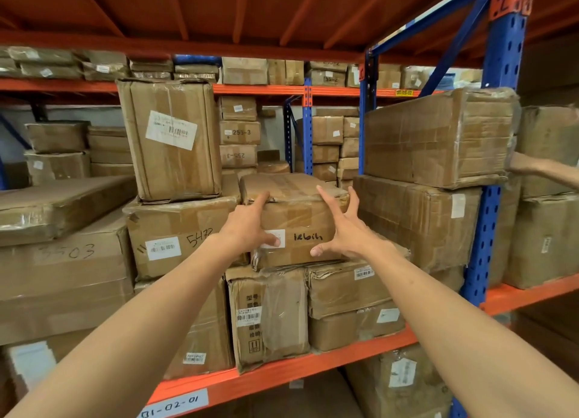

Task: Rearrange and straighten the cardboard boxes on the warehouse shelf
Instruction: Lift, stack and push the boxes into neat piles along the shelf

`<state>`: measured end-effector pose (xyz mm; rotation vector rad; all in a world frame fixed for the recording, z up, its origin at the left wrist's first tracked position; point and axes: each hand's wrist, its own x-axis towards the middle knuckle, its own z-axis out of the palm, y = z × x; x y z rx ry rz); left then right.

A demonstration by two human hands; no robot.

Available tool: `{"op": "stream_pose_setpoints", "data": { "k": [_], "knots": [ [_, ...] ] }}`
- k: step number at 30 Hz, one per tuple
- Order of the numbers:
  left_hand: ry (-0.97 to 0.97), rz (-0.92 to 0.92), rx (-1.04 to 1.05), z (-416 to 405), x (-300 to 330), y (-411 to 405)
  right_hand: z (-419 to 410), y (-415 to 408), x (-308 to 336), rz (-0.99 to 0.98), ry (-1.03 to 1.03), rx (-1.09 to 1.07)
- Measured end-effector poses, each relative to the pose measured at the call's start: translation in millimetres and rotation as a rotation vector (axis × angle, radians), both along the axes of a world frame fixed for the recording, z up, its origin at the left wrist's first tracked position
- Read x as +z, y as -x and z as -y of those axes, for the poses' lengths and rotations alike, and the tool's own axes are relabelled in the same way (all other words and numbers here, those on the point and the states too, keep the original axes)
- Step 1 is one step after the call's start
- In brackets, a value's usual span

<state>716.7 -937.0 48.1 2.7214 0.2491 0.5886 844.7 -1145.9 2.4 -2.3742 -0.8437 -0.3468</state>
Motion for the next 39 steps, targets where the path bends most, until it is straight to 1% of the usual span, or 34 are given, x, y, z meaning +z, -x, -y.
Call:
{"op": "stream_pose_setpoints", "data": {
  "k": [3,7,9,14,18,22,32,35,37,39],
  "knots": [
    [0.056,-0.049,0.005,10,-7,-6,0,-13,-8,0.004,-0.089,0.060],
    [0.113,0.098,0.069,19,-20,-17,2,-28,-10,0.046,-0.167,0.090],
    [0.131,0.154,0.068,24,-25,-22,7,-33,-11,0.056,-0.188,0.095],
    [0.146,0.206,0.025,54,-32,-37,41,-52,-10,0.089,-0.187,0.088],
    [0.168,0.194,-0.035,92,-36,-60,85,-70,-12,0.100,-0.199,0.037],
    [0.179,0.224,-0.027,121,-43,-78,117,-84,-10,0.083,-0.179,0.021],
    [0.204,0.225,-0.029,124,-46,-77,122,-77,-10,0.050,-0.150,0.021],
    [0.204,0.199,-0.044,122,-46,-76,124,-75,-7,0.034,-0.105,0.013],
    [0.161,0.145,-0.066,117,-41,-73,126,-73,-5,0.058,-0.058,0.008],
    [0.048,0.057,-0.083,108,-29,-68,125,-71,-3,0.122,-0.070,0.026]
  ]
}}
